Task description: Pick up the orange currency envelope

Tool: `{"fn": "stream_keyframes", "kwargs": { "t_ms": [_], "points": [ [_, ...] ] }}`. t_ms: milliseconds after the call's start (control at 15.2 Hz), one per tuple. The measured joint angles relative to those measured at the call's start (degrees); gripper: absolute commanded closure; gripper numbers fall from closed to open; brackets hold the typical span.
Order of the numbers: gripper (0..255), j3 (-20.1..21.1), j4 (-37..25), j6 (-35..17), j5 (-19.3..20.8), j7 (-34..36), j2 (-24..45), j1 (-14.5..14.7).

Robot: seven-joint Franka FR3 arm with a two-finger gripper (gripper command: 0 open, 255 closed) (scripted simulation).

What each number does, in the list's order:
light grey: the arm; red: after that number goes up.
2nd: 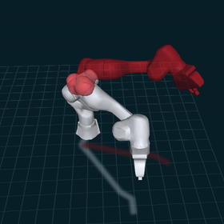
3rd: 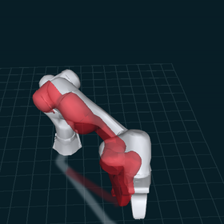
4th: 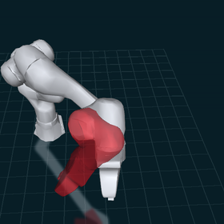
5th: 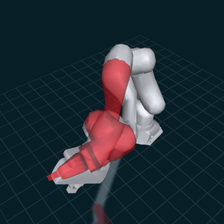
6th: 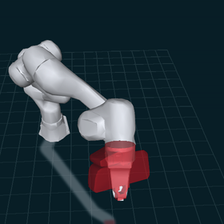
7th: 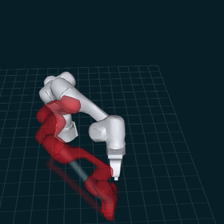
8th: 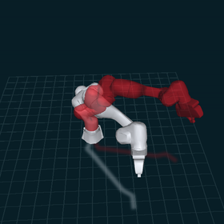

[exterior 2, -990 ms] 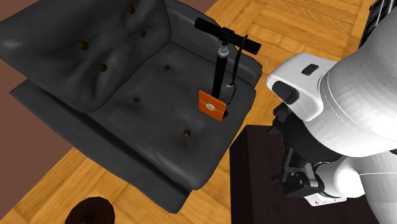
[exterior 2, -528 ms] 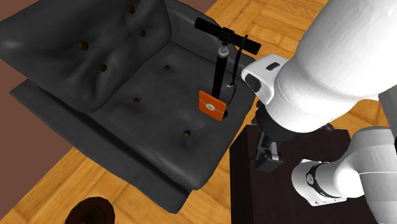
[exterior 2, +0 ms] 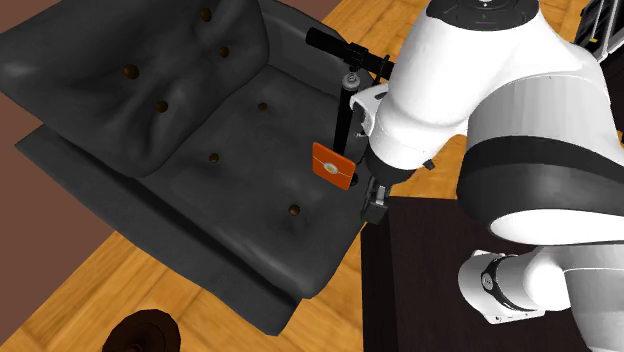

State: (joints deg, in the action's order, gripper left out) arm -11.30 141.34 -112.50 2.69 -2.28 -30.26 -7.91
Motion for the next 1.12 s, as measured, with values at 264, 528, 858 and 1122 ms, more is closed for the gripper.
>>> {"fn": "stream_keyframes", "kwargs": {
  "t_ms": [264,528,858,1122],
  "points": [
    [0,-2.78,0.18,-7.02,0.12,-0.73,6.83,-1.43],
    [0,-5.84,-0.71,-12.71,-0.39,-2.21,13.41,-2.9],
    [0,-9.14,-2.87,-19.79,-2.71,-4.49,20.62,-4.28],
    [0,-11.97,-5.32,-28.14,-5.81,-7.45,23.23,-5.21]
  ]
}}
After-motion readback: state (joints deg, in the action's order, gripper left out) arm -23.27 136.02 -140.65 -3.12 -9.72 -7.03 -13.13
